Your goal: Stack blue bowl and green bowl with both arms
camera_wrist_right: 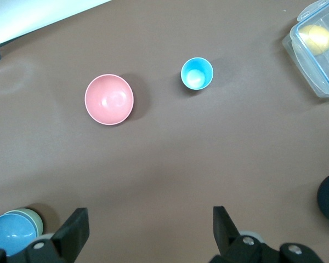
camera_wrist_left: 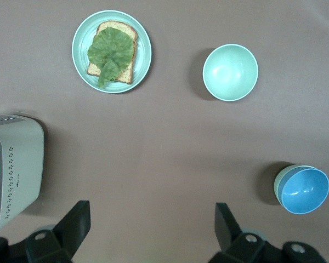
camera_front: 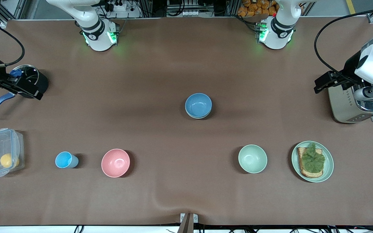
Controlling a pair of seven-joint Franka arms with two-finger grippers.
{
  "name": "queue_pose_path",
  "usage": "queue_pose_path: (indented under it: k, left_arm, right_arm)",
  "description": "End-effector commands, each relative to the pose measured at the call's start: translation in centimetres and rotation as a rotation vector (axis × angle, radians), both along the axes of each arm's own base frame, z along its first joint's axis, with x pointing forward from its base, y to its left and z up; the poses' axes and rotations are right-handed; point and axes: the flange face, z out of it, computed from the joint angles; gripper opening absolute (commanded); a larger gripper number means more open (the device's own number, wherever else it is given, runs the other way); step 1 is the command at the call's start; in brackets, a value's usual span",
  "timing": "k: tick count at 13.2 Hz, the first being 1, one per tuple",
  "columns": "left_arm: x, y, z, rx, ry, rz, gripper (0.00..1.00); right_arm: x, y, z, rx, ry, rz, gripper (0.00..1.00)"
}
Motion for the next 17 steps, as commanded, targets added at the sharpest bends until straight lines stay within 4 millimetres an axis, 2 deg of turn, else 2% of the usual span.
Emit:
queue_pose_path:
  k: [1,4,5,6,10,17]
  left_arm:
    - [-1.3,-0.1,0.5,-0.015,0.007,-0.012,1.00]
    - [-1.9,0.0,0.7,0.004,0.001,-0.022,1.00]
    - [-2.2,-0.1,1.1,0.012,-0.004,-0.023,1.00]
    - [-2.3,0.1,1.2,0.028,0.000,-0.037,1.00]
    - [-2.3,0.4,1.7,0.051,-0.011,-0.094,1.00]
    - [-2.1,0.1,1.9,0.044,-0.018,-0.089,1.00]
  right_arm:
    - [-0.5,0.0,0.2,-0.021,-0.008,-0.003,1.00]
    - [-0.4,-0.4,0.3,-0.042,-0.012,0.005,1.00]
    - [-0.4,-0.6,0.3,-0.112,-0.015,0.020,1.00]
    - [-0.5,0.3,0.3,-0.148,-0.014,0.054,1.00]
    - [-0.4,0.1,0.2,-0.151,-0.016,0.128,1.00]
    - [-0.4,-0.3,0.1,-0.140,-0.011,0.121,1.00]
